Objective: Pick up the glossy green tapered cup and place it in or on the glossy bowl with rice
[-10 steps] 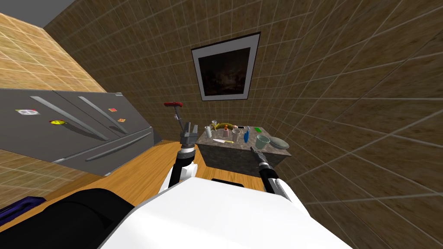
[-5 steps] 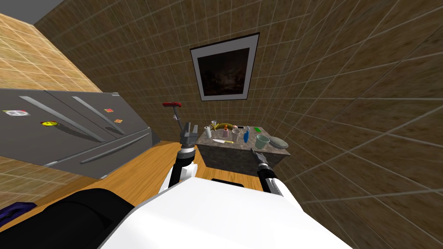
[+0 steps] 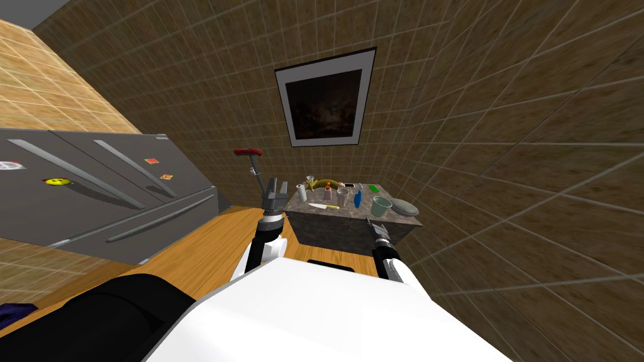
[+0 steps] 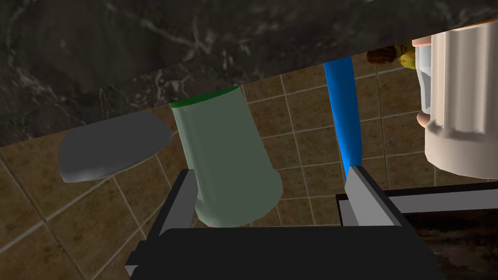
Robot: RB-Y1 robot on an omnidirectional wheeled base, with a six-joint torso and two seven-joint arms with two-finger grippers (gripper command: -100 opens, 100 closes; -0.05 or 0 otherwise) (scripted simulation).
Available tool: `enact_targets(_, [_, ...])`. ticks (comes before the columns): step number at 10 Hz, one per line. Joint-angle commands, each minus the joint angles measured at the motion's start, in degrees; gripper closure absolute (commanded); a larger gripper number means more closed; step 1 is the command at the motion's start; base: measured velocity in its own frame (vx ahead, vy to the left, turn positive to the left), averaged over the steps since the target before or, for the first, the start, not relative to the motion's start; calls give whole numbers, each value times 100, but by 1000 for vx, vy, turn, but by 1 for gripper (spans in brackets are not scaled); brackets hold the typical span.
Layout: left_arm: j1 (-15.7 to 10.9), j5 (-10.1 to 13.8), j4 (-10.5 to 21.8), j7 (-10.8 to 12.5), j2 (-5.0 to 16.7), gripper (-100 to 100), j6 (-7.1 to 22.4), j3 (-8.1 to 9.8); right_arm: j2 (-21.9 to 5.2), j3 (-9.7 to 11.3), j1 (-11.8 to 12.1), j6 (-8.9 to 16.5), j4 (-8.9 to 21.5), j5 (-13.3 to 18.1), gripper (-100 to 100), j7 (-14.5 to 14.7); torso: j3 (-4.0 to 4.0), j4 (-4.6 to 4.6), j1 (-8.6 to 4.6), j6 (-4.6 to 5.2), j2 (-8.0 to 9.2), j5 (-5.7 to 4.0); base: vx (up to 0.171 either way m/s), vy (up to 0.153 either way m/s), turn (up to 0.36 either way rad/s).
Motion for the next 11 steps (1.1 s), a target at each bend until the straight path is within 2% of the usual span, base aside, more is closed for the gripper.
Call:
enact_targets(1, [0, 0, 0, 0, 0, 0, 0, 0, 39, 58, -39, 245, 136, 286, -100, -95, 0, 0, 0, 0, 0, 0, 21, 0, -41])
enact_targets(2, [0, 0, 0, 0, 0, 0, 0, 0, 39, 58, -39, 245, 136, 457, -100, -95, -1, 0, -1, 1, -2, -1, 21, 3, -26])
enact_targets(3, [0, 0, 0, 0, 0, 0, 0, 0, 81, 113, -77, 479, 264, 649, -100, -192, -1, -1, 0, 0, -3, 0, 29, 4, -34])
enact_targets(4, [0, 0, 0, 0, 0, 0, 0, 0, 81, 113, -77, 485, 264, 812, -100, -192, -3, -1, 1, 0, -6, 0, 31, 4, -22])
enact_targets(5, [0, 0, 0, 0, 0, 0, 0, 0, 130, 168, -115, 721, 387, 991, -100, -291, -4, -1, 0, 0, -6, 0, 40, -5, -47])
enact_targets(6, [0, 0, 0, 0, 0, 0, 0, 0, 130, 168, -115, 721, 387, 1142, -100, -291, -5, -2, -3, 1, -10, -1, 32, -3, -18])
enact_targets(7, [0, 0, 0, 0, 0, 0, 0, 0, 187, 222, -152, 953, 504, 1304, -100, -392, -4, -2, -3, 0, -8, -1, 41, -8, -42])
enact_targets(8, [0, 0, 0, 0, 0, 0, 0, 0, 187, 222, -152, 953, 504, 1438, -100, -392, -6, -2, -4, 1, -10, -1, 36, -4, -14])
enact_targets(9, [0, 0, 0, 0, 0, 0, 0, 0, 251, 274, -189, 1178, 615, 1614, -100, -493, -5, -2, -3, 0, -9, -1, 40, -9, -39])
enact_targets(10, [0, 0, 0, 0, 0, 0, 0, 0, 251, 274, -189, 1178, 615, 1783, -100, -493, -6, -2, -4, 0, -10, -1, 35, -5, -16])
enact_targets(11, [0, 0, 0, 0, 0, 0, 0, 0, 322, 324, -224, 1396, 720, 1955, -100, -595, -5, -2, -3, 0, -9, -1, 44, -5, -29])
